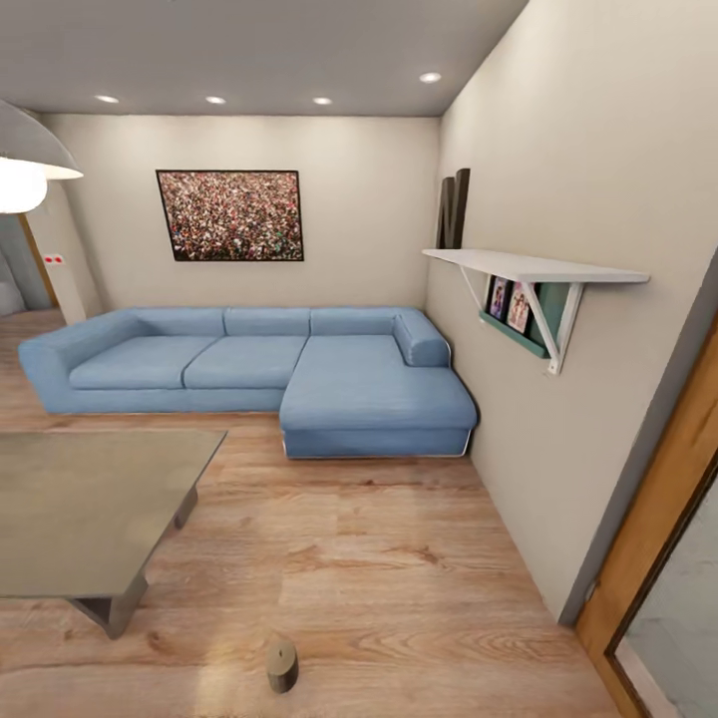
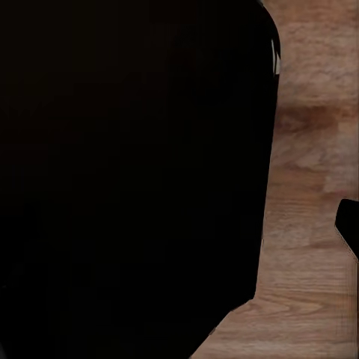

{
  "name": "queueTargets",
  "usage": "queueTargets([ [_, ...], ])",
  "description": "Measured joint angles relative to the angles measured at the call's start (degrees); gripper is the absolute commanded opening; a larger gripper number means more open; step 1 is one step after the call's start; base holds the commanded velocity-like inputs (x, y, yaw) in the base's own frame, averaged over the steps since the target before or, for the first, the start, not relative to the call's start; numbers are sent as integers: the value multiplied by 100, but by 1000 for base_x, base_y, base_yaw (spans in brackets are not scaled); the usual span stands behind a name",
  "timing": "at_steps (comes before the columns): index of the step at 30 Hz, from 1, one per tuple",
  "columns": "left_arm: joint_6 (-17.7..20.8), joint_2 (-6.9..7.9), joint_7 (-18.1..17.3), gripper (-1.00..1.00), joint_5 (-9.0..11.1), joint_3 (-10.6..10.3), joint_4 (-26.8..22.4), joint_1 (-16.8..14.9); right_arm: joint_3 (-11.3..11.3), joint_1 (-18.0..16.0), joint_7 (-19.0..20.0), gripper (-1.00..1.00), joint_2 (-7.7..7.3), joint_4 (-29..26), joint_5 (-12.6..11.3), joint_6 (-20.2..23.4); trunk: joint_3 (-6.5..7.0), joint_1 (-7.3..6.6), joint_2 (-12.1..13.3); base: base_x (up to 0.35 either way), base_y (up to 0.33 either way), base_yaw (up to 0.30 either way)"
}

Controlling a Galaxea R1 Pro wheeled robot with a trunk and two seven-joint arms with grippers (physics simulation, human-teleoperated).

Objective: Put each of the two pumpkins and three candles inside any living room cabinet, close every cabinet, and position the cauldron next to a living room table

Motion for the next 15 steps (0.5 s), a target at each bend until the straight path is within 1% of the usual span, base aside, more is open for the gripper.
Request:
queueTargets([
  [5,-2,0,0,100,0,-4,0,0,3,0,-2,100,62,0,7,2,0,0,0,0,0,296],
  [15,0,0,0,100,0,-2,0,0,6,0,-3,100,95,2,5,3,0,0,0,0,0,295],
])
